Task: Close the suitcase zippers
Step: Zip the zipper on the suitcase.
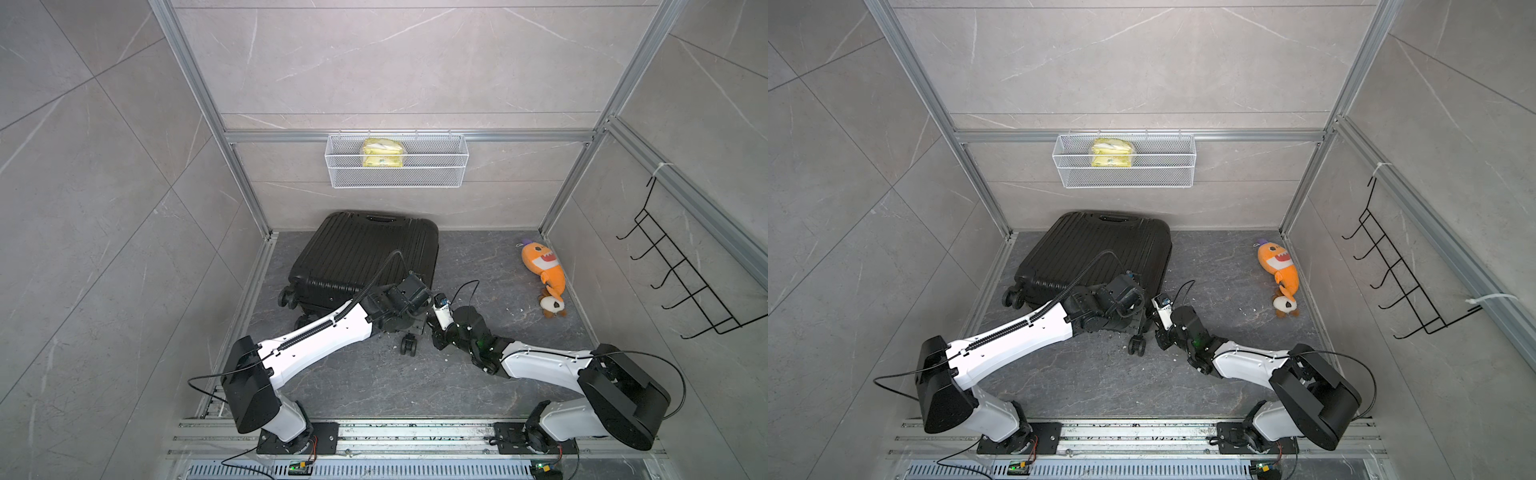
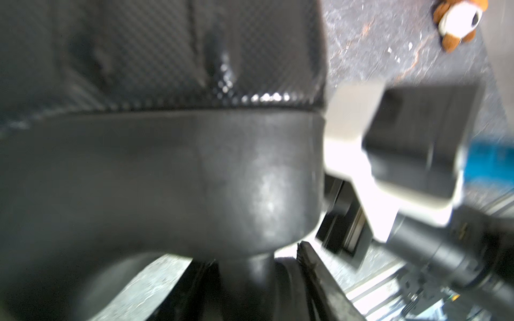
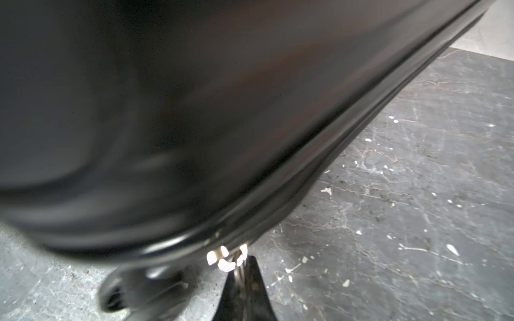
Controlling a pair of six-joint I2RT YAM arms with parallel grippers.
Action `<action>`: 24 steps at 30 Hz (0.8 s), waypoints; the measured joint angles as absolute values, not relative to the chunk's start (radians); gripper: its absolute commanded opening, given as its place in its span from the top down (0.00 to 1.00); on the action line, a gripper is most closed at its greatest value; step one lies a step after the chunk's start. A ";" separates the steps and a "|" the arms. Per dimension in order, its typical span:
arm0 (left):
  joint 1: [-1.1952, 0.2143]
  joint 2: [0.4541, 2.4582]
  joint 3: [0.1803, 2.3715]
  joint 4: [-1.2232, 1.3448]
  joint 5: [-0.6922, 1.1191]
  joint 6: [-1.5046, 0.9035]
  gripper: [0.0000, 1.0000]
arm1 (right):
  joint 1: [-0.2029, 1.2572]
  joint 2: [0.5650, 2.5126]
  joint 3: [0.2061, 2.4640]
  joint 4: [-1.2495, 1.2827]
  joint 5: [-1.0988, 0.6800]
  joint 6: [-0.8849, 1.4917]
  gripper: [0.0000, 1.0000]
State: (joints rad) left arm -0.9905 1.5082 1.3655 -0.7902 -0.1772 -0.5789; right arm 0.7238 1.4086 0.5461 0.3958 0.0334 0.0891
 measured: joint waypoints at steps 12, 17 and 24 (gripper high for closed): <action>-1.001 1.324 1.280 -0.889 -0.150 -0.443 1.00 | 0.575 1.428 0.696 0.206 -0.016 0.111 1.00; -1.002 1.298 1.268 -0.925 -0.130 -0.408 1.00 | 0.471 1.474 0.774 0.117 -0.020 0.120 1.00; -1.002 1.293 1.263 -0.939 -0.129 -0.392 1.00 | 0.353 1.567 0.885 0.036 -0.058 0.120 1.00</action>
